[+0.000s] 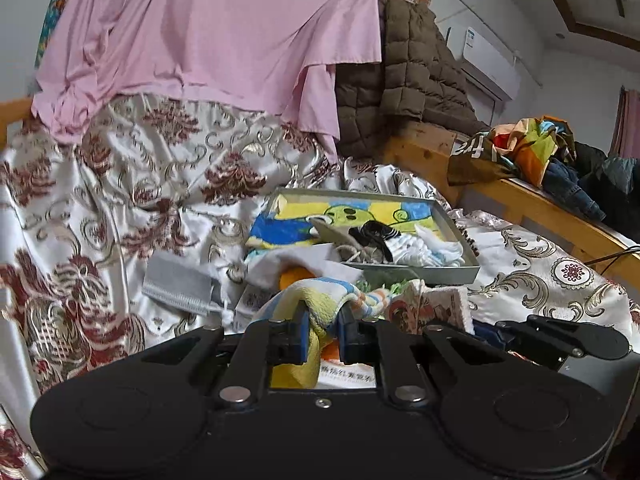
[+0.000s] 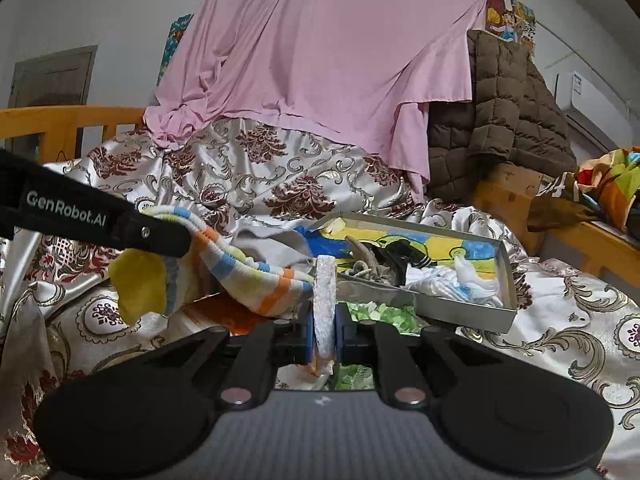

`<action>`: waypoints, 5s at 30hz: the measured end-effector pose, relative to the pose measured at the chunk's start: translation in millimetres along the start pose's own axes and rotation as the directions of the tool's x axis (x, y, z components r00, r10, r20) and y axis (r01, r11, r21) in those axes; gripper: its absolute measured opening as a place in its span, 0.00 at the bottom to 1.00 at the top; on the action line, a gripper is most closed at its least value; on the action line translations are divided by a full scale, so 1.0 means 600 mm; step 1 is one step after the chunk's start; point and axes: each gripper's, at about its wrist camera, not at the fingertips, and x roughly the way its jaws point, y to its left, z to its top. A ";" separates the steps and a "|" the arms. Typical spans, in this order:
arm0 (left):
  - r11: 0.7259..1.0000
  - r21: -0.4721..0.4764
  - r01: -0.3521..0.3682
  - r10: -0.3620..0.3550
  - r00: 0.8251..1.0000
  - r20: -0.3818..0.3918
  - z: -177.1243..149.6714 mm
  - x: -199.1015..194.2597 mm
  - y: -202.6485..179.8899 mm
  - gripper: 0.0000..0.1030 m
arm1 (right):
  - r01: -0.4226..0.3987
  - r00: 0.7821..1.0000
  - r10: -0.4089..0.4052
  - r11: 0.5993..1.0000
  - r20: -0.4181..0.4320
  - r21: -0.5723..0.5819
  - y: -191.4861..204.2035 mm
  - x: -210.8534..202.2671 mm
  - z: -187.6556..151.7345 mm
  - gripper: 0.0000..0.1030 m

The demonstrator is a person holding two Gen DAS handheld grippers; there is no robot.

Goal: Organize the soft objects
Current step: 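Lift the sponge pad and striped towel and carry both over the tray, then lower both items into the tray and open both grippers, then withdraw both open grippers from the tray toward the pile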

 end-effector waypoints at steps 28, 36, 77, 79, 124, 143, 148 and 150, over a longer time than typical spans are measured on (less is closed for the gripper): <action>0.997 0.049 -0.055 0.053 0.998 0.043 0.041 -0.029 -0.092 0.13 | 0.059 0.995 -0.069 0.989 0.065 0.136 -0.081 -0.042 0.020 0.11; 0.999 0.019 -0.043 0.041 0.996 0.076 0.093 0.001 -0.107 0.13 | 0.050 0.993 -0.066 0.986 0.095 0.157 -0.128 -0.010 0.056 0.11; 0.999 0.014 -0.045 0.045 0.998 -0.043 0.192 0.509 -0.193 0.14 | 0.001 1.000 0.012 0.800 -0.017 0.600 -0.419 0.316 0.006 0.20; 0.998 0.022 -0.053 0.054 0.996 -0.071 0.182 0.518 -0.191 0.14 | 0.028 0.999 -0.010 0.812 -0.034 0.583 -0.416 0.317 0.008 0.22; 0.992 0.045 -0.114 0.118 0.990 -0.074 0.176 0.373 -0.155 0.73 | 0.169 0.985 -0.165 0.896 -0.046 0.410 -0.379 0.218 0.053 0.88; 0.987 -0.006 -0.163 0.163 0.986 0.032 0.165 0.177 -0.123 0.98 | 0.104 0.988 -0.141 0.915 0.067 0.389 -0.320 0.089 0.102 1.00; 0.984 -0.021 -0.175 0.176 0.983 0.045 0.153 0.135 -0.115 0.99 | 0.090 0.987 -0.134 0.920 0.089 0.382 -0.299 0.058 0.105 1.00; 0.984 -0.015 -0.178 0.179 0.983 0.049 0.148 0.119 -0.113 0.99 | 0.086 0.987 -0.131 0.923 0.094 0.376 -0.290 0.045 0.105 1.00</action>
